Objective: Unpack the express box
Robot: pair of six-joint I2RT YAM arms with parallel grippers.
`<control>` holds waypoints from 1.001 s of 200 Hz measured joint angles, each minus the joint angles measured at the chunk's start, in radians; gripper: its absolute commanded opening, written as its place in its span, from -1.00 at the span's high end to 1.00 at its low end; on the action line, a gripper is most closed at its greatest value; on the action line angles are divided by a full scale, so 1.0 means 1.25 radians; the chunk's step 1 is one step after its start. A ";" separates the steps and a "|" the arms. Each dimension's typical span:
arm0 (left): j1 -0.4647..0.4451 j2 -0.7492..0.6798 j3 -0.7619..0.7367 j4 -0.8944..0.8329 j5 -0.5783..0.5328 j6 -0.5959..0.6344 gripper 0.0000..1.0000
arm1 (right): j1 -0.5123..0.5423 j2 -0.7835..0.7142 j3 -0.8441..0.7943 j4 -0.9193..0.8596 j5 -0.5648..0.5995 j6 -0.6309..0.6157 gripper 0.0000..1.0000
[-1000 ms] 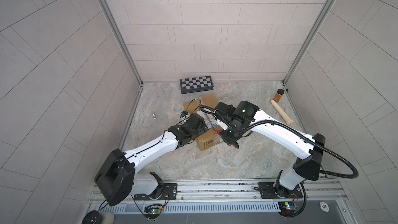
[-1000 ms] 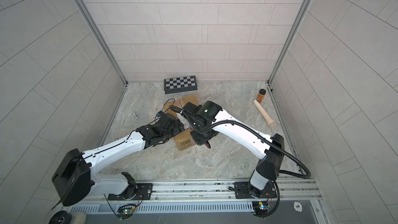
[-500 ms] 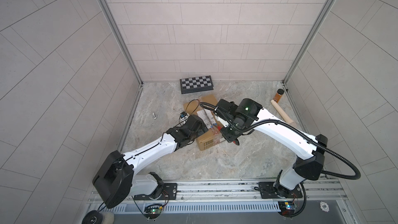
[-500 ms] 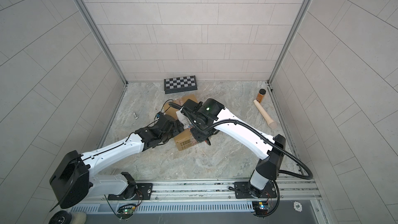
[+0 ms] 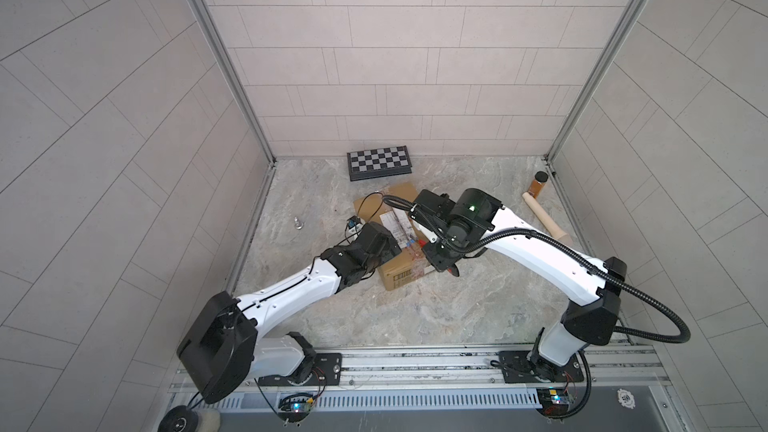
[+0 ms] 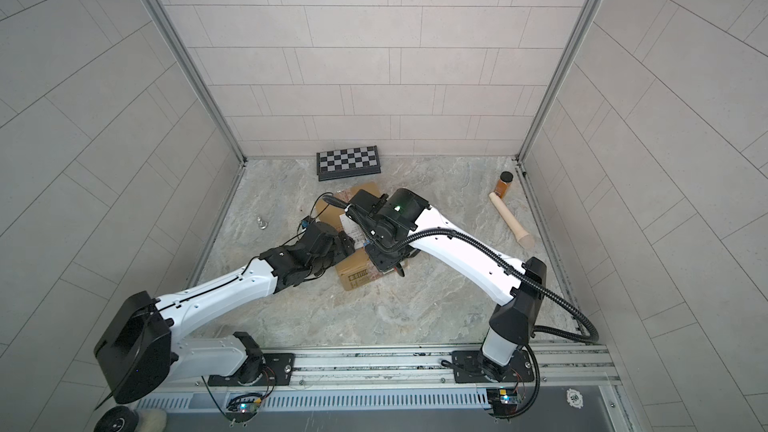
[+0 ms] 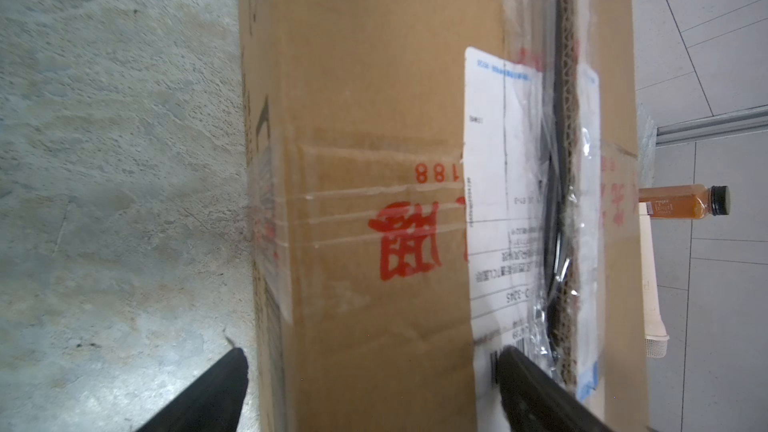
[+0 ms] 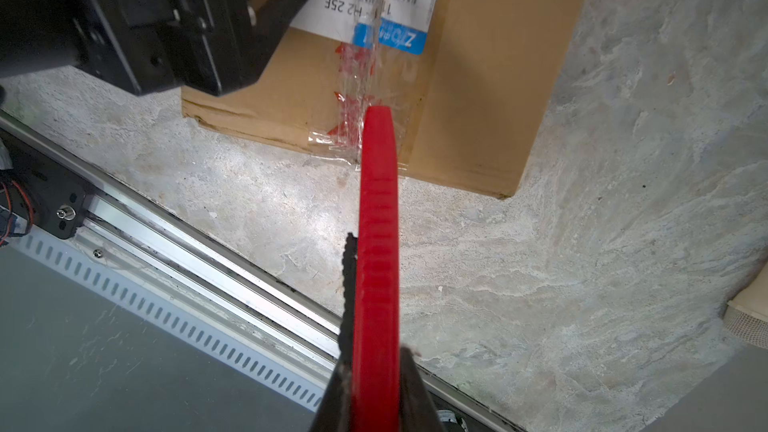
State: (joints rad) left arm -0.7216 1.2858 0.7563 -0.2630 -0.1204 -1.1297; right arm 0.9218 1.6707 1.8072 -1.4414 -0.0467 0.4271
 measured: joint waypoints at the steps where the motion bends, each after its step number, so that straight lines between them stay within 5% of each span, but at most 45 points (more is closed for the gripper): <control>1: 0.000 0.000 0.000 0.000 0.000 0.000 -0.93 | 0.000 0.000 -0.001 0.000 0.000 0.000 1.00; 200: 0.000 -0.002 -0.018 0.027 0.005 -0.004 -0.92 | 0.002 0.042 -0.050 0.038 -0.023 0.003 1.00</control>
State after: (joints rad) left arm -0.7216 1.2835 0.7341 -0.2298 -0.1139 -1.1343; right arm 0.9249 1.7237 1.7447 -1.3933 -0.0753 0.4305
